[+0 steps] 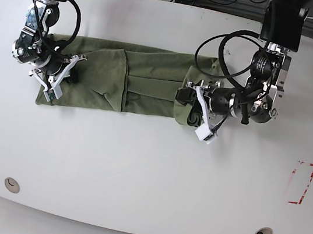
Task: Fold the T-shirt properly
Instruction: 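Fold the held strip end with the left gripper toward the right gripper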
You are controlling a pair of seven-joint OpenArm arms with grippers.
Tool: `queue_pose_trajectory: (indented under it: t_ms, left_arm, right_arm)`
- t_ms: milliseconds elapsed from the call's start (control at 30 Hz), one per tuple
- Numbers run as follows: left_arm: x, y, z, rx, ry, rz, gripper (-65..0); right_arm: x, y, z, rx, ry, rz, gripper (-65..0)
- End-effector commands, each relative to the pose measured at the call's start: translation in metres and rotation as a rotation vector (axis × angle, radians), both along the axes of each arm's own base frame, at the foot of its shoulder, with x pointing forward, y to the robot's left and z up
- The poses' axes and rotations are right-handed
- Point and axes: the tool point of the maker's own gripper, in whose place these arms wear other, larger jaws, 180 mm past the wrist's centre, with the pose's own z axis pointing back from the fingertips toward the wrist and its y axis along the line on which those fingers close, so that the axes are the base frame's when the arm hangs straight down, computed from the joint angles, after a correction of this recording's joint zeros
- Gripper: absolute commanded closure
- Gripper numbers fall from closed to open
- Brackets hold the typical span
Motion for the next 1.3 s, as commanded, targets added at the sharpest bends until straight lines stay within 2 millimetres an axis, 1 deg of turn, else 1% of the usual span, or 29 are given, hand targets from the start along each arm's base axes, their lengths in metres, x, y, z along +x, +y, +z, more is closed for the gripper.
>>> queue_pose_trajectory:
  t_ms: [0, 67, 200, 300, 333, 600, 733, 800, 867, 900, 967, 1033, 1100, 1167, 1233, 1267]
  left_arm:
    - [0.014, -0.005, 0.018, -0.044, -0.051, 0.004, -5.0]
    - [0.015, -0.006, 0.019, -0.044, -0.055, -0.001, -5.0]
    - [0.016, -0.016, 0.024, -0.038, -0.073, -0.038, -5.0]
    - [0.016, -0.017, 0.025, -0.036, -0.074, -0.046, -5.3]
    - [0.015, -0.017, 0.024, -0.036, -0.073, -0.047, -6.3]
    - [0.013, -0.021, 0.026, -0.04, -0.076, -0.06, -20.3]
    - [0.008, -0.032, 0.035, -0.102, -0.065, -0.088, -25.7]
    - [0.008, -0.035, 0.042, -0.134, -0.063, -0.101, -29.0]
    - [0.005, -0.039, 0.053, -0.17, -0.041, -0.145, -36.1]
    - [0.003, -0.041, 0.057, -0.184, -0.034, -0.165, -38.5]
    - [-0.002, -0.045, 0.068, -0.223, -0.023, -0.208, -41.3]
    - [-0.005, -0.049, 0.082, -0.264, -0.046, -0.248, -41.3]
    - [-0.005, -0.049, 0.091, -0.281, -0.089, -0.278, -40.3]
    - [-0.001, -0.04, 0.096, -0.267, -0.153, -0.293, -39.4]
    - [0.007, -0.02, 0.095, -0.227, -0.205, -0.287, -39.2]
    - [0.009, -0.013, 0.094, -0.215, -0.218, -0.283, -39.2]
  right_arm:
    - [0.0, -0.01, 0.003, -0.039, 0.009, -0.007, -3.0]
    - [0.0, -0.01, 0.003, -0.039, 0.009, -0.007, -3.0]
    - [0.0, -0.01, 0.003, -0.039, 0.009, -0.007, -3.0]
    - [0.0, -0.01, 0.003, -0.039, 0.009, -0.007, -3.0]
    - [0.0, -0.01, 0.003, -0.039, 0.009, -0.007, -3.0]
    - [-0.001, -0.009, 0.002, -0.035, 0.01, -0.008, -3.0]
    - [-0.001, -0.009, 0.002, -0.035, 0.012, -0.006, -3.0]
    - [-0.001, -0.009, 0.002, -0.035, 0.012, -0.006, -3.0]
    - [-0.001, -0.009, 0.002, -0.035, 0.012, -0.006, -3.0]
    - [-0.001, -0.009, 0.002, -0.035, 0.012, -0.006, -3.0]
    - [-0.002, -0.009, 0.001, -0.038, 0.014, -0.006, -3.0]
    - [-0.002, -0.009, 0.001, -0.038, 0.014, -0.006, -3.0]
    - [-0.001, -0.009, 0.002, -0.04, 0.011, -0.003, -3.0]
    - [0.0, -0.009, 0.005, -0.047, 0.009, 0.001, -3.0]
    - [-0.001, -0.01, 0.007, -0.059, 0.016, 0.005, -3.0]
    - [-0.001, -0.01, 0.008, -0.063, 0.017, 0.007, -3.0]
